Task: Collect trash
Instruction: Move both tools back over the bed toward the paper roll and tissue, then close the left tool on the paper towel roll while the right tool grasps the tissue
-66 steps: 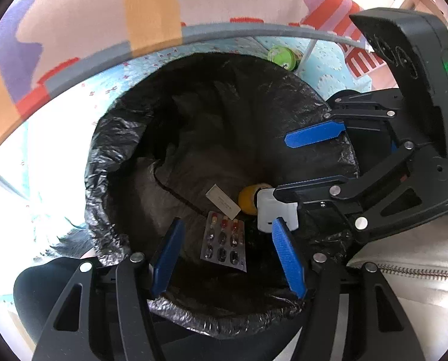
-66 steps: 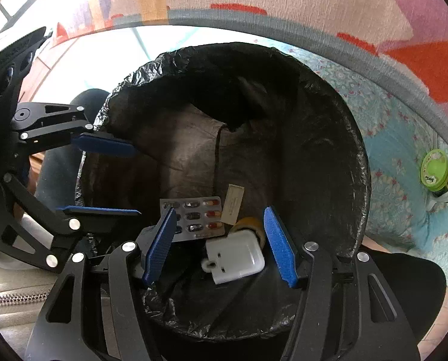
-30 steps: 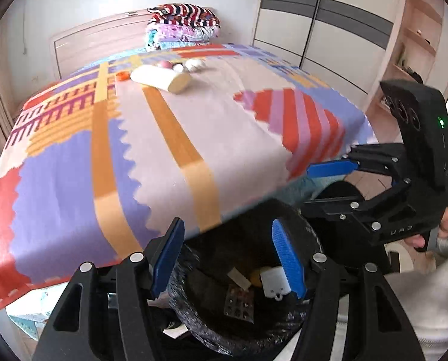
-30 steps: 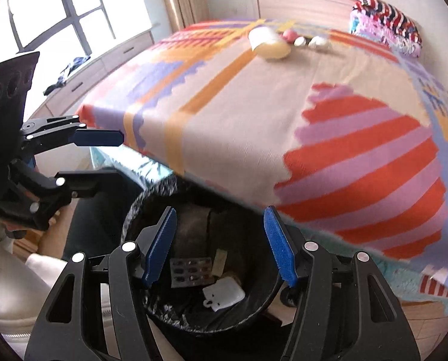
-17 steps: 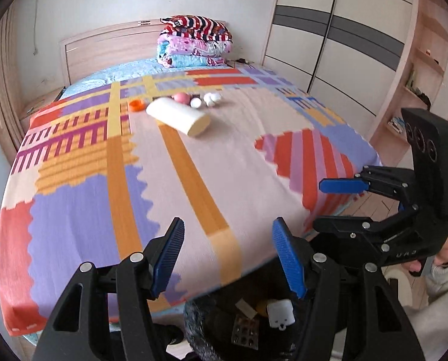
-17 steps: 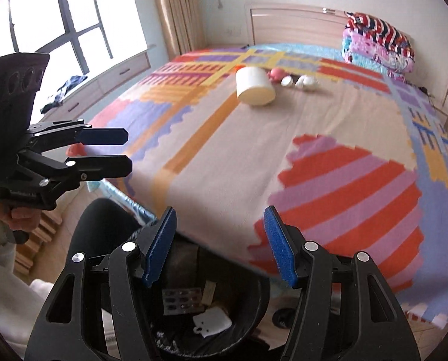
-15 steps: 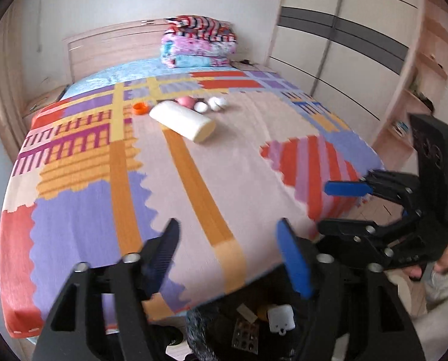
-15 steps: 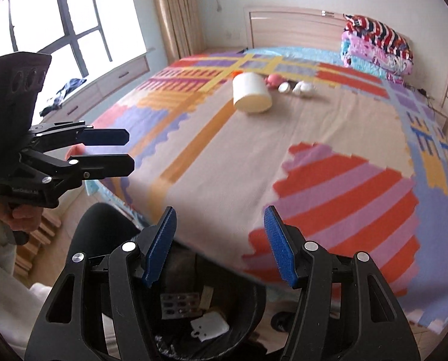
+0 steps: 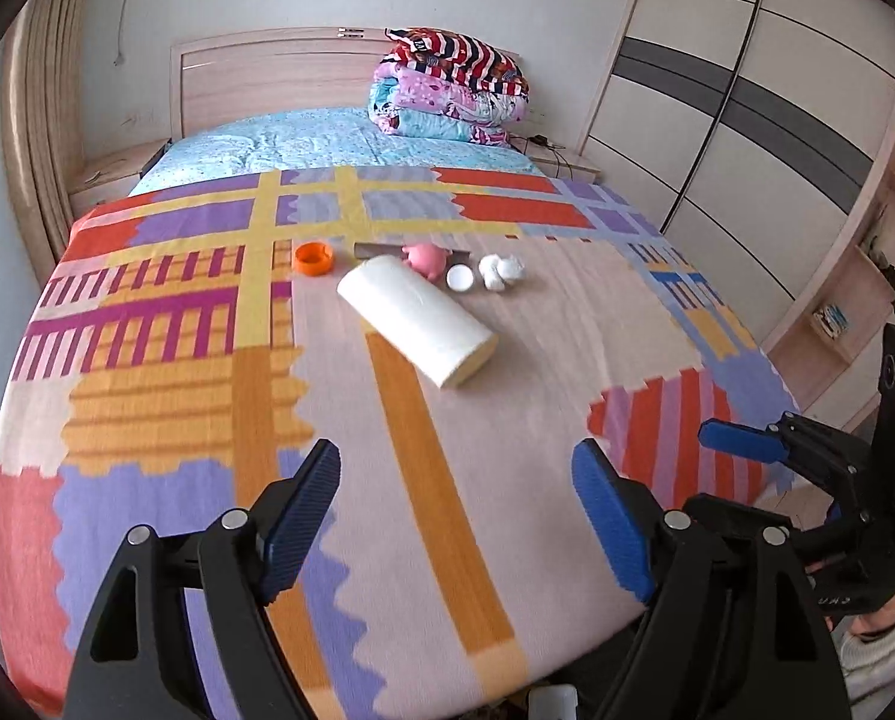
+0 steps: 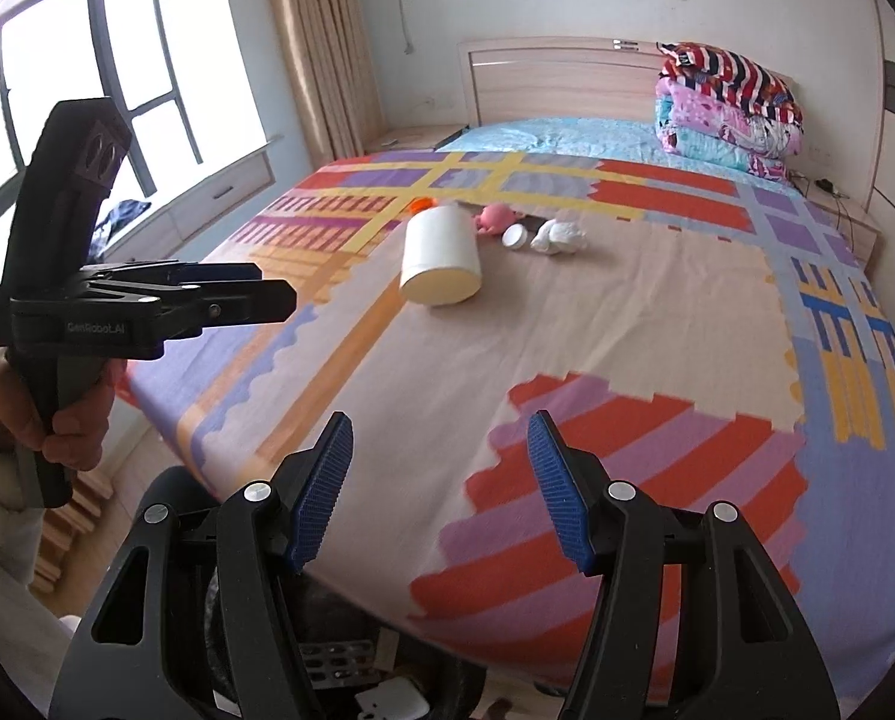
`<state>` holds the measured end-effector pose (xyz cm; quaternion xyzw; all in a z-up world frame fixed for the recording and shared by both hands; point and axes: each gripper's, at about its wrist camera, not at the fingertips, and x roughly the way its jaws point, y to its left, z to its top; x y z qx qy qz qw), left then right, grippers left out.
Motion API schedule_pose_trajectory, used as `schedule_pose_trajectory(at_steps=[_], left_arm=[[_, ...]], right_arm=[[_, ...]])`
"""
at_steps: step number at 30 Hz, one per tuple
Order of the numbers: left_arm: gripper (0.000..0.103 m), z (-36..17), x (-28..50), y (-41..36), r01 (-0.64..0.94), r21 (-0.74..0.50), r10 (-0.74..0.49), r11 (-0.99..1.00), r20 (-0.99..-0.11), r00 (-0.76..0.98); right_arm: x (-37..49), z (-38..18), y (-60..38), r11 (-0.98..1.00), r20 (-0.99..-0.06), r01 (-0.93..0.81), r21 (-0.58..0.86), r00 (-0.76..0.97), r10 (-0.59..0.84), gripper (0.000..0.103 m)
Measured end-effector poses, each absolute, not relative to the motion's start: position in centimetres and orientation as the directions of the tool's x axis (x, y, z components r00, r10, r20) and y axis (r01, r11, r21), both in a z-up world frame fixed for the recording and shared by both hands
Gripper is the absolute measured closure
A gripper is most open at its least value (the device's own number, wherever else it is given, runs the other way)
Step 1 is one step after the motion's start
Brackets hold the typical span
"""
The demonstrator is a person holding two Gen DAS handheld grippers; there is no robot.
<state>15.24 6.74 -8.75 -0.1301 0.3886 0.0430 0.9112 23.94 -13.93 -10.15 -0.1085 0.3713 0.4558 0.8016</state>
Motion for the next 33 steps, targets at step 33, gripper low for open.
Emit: schedule_pose_trajectory(at_steps=[33], left_arm=[[0.029,-13.2,27.6,11.5,-0.269,-0.249,-0.026,0.930,-0.776,0.631]], right_arm=[[35.4,-9.3,-8.9,0.612,-0.662,-0.748,0.257,0.325,0.675,0.043]])
